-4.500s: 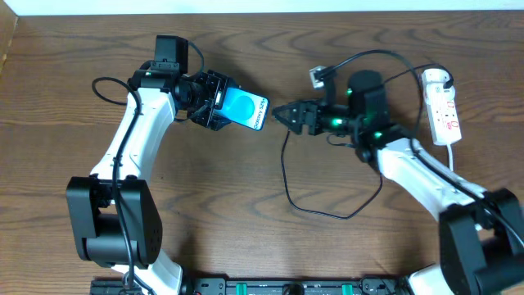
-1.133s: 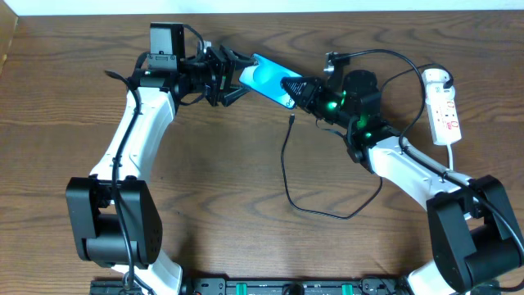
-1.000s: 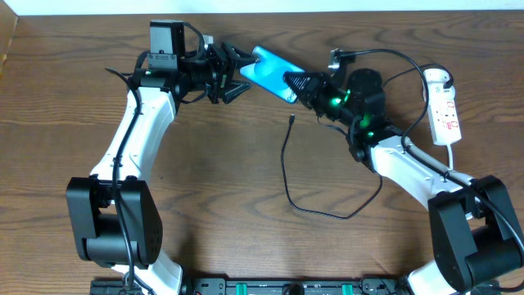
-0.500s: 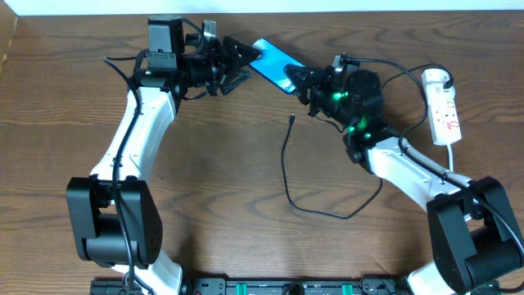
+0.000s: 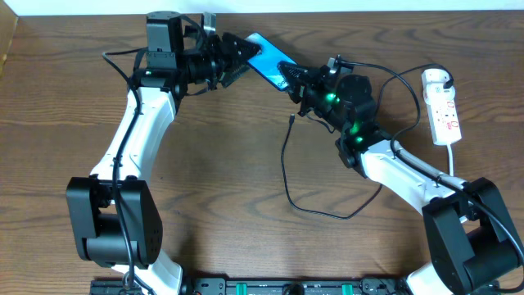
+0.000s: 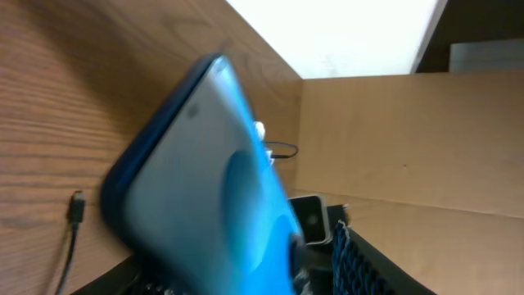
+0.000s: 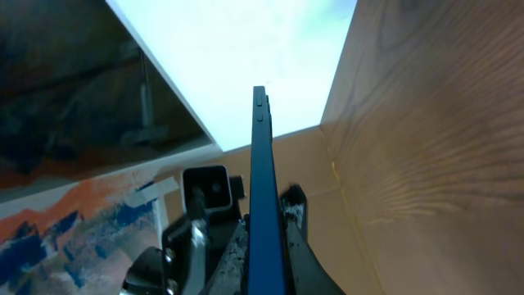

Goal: Plug charger to phone and switch on socket

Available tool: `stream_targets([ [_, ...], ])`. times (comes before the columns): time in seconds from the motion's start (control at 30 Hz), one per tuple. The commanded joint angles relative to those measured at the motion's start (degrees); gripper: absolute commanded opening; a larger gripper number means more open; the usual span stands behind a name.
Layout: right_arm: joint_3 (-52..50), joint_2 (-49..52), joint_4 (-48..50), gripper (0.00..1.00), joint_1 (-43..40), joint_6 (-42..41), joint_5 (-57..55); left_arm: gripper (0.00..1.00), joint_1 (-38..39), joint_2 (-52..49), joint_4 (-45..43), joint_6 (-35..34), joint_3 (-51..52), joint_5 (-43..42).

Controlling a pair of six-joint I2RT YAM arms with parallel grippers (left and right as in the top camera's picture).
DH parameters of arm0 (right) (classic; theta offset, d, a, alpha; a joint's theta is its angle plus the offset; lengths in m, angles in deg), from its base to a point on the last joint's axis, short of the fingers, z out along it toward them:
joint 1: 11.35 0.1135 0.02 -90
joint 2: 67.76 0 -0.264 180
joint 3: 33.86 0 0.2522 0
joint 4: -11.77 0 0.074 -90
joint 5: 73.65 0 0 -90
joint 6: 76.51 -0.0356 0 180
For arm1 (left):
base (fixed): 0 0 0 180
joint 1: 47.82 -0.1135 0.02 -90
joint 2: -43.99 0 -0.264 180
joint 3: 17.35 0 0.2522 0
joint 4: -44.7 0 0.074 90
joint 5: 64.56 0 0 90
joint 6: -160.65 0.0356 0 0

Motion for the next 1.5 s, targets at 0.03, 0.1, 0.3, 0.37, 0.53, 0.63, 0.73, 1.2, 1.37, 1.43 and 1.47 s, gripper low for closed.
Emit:
stream_targets([
  [0.03,0.9,-2.0,1.6,0.01,1.1,-2.2,-1.0,0.56,0.0,1.5,-3.8,-6.9,-0.4,-0.4],
  [0.1,0.9,-2.0,3.1,0.01,1.1,-2.2,-1.0,0.56,0.0,1.5,-5.1,-9.5,-0.4,-0.2],
  [0.3,0.9,-2.0,4.2,0.01,1.5,-2.2,-1.4,0.55,0.0,1.5,-6.8,-15.4,-0.4,1.4],
  [0.37,0.9,-2.0,4.2,0.01,2.0,-2.4,-1.6,0.55,0.0,1.5,-7.1,-16.3,-0.4,2.0],
  [0.53,0.9,-2.0,4.1,0.01,3.1,-2.1,-2.9,0.54,0.1,1.5,-7.1,-17.3,-0.4,2.3],
  [0.63,0.9,-2.0,3.1,0.01,3.3,-2.1,-3.0,0.51,0.1,1.5,-7.1,-17.8,-0.4,2.3],
  [0.73,0.9,-2.0,1.4,0.01,3.3,-2.1,-2.9,0.49,0.1,1.5,-7.1,-18.1,-0.4,2.3],
  [1.2,0.9,-1.9,0.2,0.01,4.0,-2.1,-3.1,0.29,1.4,1.5,-7.1,-18.1,-0.4,2.1],
  [1.37,0.9,-1.9,0.2,0.01,4.0,-2.1,-3.1,0.15,1.4,1.5,-7.1,-18.2,-0.4,2.1],
  [1.43,0.9,-1.9,0.2,0.01,4.0,-2.1,-3.1,0.08,1.4,1.5,-7.1,-18.1,-0.4,2.1],
  [1.47,0.9,-1.9,0.2,0.01,4.0,-2.1,-3.1,0.08,1.4,1.5,-7.1,-18.2,-0.4,2.1],
])
